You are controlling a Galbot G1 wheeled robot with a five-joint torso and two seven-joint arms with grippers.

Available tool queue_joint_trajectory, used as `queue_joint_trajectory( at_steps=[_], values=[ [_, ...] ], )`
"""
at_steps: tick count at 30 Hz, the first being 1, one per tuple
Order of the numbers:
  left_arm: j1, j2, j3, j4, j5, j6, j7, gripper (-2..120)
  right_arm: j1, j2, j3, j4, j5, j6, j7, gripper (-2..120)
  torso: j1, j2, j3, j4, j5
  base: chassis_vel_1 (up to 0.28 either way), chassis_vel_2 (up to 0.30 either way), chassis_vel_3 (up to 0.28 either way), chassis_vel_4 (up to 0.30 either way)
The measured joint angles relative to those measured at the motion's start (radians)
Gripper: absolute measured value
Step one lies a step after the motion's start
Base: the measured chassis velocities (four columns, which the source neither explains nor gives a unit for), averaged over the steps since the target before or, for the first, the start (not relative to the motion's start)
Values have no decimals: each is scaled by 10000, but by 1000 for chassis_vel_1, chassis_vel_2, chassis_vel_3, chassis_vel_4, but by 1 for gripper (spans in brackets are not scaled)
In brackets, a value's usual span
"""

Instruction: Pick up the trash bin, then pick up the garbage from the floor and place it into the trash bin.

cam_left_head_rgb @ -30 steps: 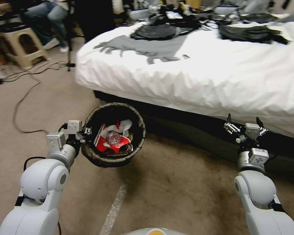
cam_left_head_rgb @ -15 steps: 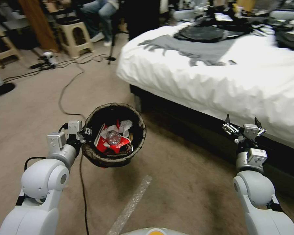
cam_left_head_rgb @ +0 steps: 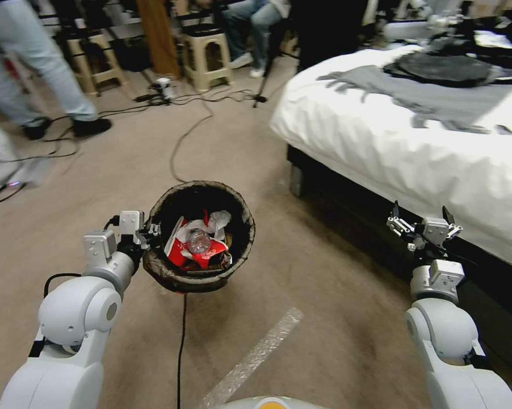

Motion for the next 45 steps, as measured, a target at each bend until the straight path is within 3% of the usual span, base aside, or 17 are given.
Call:
queue_joint_trajectory(
  at_steps=[45],
  values=[
    [-51,-100,-29,144,-64,0,-79,1,79,18,-151,-209,-151,52,-92,100,0,0,0,-1,0,123,126,126,126]
  ],
)
